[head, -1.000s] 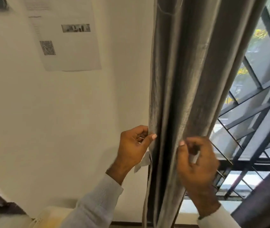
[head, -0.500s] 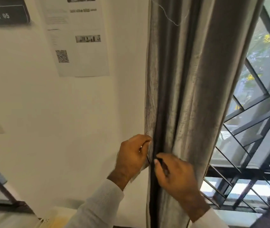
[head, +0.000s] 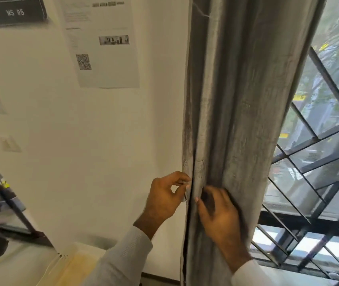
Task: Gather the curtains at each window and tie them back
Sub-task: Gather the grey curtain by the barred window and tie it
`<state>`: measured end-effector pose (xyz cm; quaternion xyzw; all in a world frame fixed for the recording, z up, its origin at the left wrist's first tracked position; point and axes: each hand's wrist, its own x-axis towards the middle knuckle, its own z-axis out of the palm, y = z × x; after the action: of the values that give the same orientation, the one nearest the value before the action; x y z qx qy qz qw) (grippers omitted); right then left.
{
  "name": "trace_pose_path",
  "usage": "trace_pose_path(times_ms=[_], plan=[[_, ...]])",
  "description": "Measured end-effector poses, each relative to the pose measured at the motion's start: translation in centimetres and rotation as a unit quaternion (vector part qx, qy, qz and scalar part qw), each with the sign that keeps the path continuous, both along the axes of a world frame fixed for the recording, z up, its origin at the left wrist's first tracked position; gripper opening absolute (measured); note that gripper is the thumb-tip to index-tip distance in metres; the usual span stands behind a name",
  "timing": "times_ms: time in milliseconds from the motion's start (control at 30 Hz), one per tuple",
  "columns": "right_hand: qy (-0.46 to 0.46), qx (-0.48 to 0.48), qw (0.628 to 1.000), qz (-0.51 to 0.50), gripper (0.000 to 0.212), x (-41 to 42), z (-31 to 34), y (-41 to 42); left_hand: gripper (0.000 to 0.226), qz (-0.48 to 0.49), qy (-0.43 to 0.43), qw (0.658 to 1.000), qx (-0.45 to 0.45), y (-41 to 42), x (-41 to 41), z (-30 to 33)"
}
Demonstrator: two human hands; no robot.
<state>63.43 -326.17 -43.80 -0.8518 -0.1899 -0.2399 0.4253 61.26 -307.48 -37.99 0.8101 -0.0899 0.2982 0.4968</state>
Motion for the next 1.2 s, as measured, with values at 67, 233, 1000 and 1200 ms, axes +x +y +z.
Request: trace_pose_path(times_ms=[67, 233, 1000, 1200], plan=[[0.051, 0.019, 0.998, 0.020, 0.058, 0.1, -0.2, 0.2, 0.012, 0.003, 0.009, 1.000, -0.003, 0.0, -0.4, 0.2], [0.007, -0.011, 1.000, 0.013, 0.018, 1.7, -0.7, 0.0, 0.031, 0.047, 0.052, 0.997, 0.033, -0.9, -0.8, 0.8], [-0.075, 0.135, 0.972, -0.178, 0.058, -5.5, 4.1, -8.2, 0.010, 0.030, -0.034, 0.998, 0.051, -1.6, -2.9, -1.2], [-0.150, -0.031, 0.978, -0.141, 0.034, -6.4, -0.3, -3.4, 0.008, 0.022, -0.042, 0.997, 0.056, -1.7, -4.4, -0.9]])
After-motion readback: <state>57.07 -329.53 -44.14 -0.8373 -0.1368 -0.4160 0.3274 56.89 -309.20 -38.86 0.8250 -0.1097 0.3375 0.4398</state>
